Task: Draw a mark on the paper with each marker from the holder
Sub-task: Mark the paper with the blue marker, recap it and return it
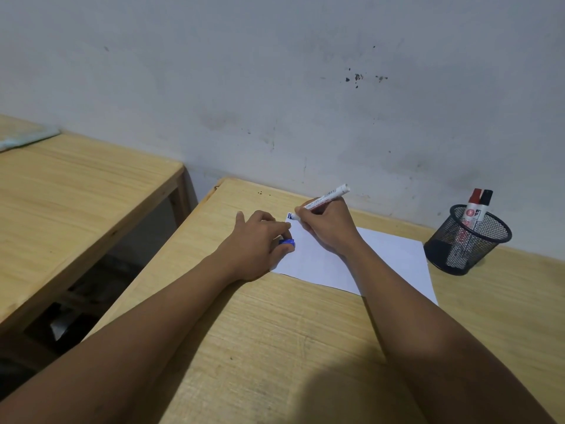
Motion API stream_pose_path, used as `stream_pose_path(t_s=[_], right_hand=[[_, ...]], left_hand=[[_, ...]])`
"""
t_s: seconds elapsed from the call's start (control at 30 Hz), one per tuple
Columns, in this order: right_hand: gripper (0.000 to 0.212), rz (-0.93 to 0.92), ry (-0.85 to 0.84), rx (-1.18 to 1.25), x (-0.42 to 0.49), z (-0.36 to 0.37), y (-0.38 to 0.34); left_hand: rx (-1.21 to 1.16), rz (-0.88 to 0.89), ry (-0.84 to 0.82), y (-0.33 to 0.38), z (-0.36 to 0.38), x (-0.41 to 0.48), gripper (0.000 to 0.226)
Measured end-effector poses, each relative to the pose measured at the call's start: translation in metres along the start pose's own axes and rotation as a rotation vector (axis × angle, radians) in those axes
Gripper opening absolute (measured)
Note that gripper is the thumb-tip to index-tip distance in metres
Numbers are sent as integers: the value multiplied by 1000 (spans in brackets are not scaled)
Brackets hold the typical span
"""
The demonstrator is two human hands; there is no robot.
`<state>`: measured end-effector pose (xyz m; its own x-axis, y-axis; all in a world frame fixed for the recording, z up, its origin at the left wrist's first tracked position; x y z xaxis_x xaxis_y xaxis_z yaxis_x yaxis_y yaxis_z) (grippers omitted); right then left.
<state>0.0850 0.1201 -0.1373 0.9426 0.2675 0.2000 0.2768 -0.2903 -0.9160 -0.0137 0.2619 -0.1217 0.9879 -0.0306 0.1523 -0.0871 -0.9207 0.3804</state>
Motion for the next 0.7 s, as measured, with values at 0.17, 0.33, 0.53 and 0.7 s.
stream_pose_path(t_s=[0.17, 0.33, 0.53, 0.7], right_hand=[[18, 27, 109, 196, -3, -9, -9], [21, -36, 214, 384, -15, -44, -47], [7, -143, 200, 397, -39, -106, -108], [7, -214, 236, 408, -79, -157, -151]], left_hand=[[-4, -4, -9, -1, 1, 0, 32], [-33, -26, -33, 1, -2, -1, 31], [-262, -57, 24, 31, -37, 2, 12], [-562, -14, 168, 109, -107, 5, 12]])
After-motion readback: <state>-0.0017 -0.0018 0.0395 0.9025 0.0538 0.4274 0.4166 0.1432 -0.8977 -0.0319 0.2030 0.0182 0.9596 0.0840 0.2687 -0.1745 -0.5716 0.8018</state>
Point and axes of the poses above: each hand's wrist, its own x-axis towards the middle knuckle, its own z-axis out of the palm, y = z × x, the point moved 8 cm from there along x, towards the middle knuckle, and after that the axes turned 11 degrees about -z, right-handed, at the moved point
